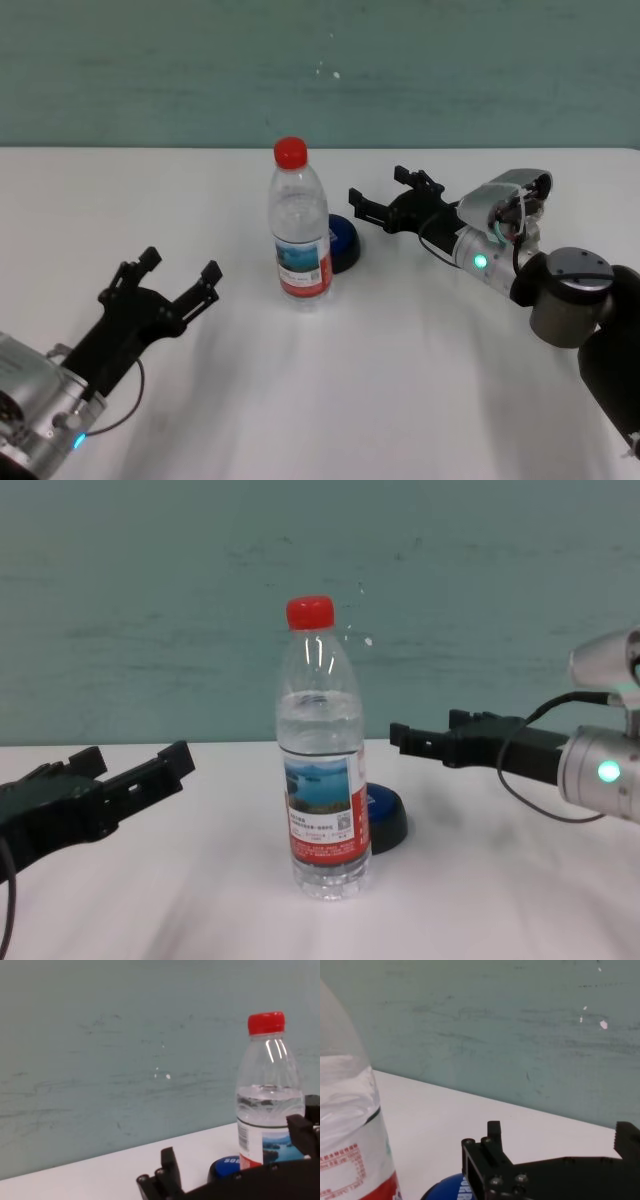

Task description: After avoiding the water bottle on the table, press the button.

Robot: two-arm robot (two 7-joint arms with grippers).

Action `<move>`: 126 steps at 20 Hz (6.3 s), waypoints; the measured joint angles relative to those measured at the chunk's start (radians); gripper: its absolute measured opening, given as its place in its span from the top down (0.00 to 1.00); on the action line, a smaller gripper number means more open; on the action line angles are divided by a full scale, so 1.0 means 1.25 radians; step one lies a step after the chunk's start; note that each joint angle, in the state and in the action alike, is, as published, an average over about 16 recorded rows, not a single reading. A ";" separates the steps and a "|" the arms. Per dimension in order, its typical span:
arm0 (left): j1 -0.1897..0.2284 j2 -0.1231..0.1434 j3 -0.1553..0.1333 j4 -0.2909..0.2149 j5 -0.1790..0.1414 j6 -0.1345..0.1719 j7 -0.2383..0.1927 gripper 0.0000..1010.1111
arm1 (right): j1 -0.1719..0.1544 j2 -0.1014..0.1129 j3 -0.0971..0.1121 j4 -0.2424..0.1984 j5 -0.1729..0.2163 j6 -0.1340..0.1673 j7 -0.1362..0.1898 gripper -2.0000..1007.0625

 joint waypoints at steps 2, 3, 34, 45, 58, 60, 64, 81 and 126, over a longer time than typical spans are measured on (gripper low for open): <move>0.000 0.000 0.000 0.000 0.000 0.000 0.000 0.00 | 0.010 -0.006 -0.002 0.018 -0.002 -0.004 0.004 0.00; 0.000 0.000 0.000 0.000 0.000 0.000 0.000 0.00 | 0.015 -0.008 -0.003 0.027 -0.003 -0.005 0.005 0.00; 0.000 0.000 0.000 0.000 0.000 0.000 0.000 0.00 | 0.221 -0.127 0.006 0.451 -0.055 -0.132 0.077 0.00; 0.000 0.000 0.000 0.000 0.000 0.000 0.000 0.00 | 0.347 -0.181 -0.047 0.722 0.003 -0.241 0.116 0.00; 0.000 0.000 0.000 0.000 0.000 0.000 0.000 0.00 | 0.350 -0.183 -0.034 0.730 -0.009 -0.242 0.117 0.00; 0.000 0.000 0.000 0.000 0.000 0.000 0.000 0.00 | 0.347 -0.183 -0.029 0.724 -0.014 -0.239 0.117 0.00; 0.000 0.000 0.000 0.000 0.000 0.000 0.000 0.00 | 0.343 -0.181 -0.022 0.715 -0.022 -0.235 0.115 0.00; 0.000 0.000 0.000 0.000 0.000 0.000 0.000 0.00 | 0.337 -0.179 -0.011 0.701 -0.034 -0.228 0.114 0.00; 0.000 0.000 0.000 0.000 0.000 0.000 0.000 0.00 | 0.096 -0.092 0.001 0.221 0.020 -0.084 0.062 0.00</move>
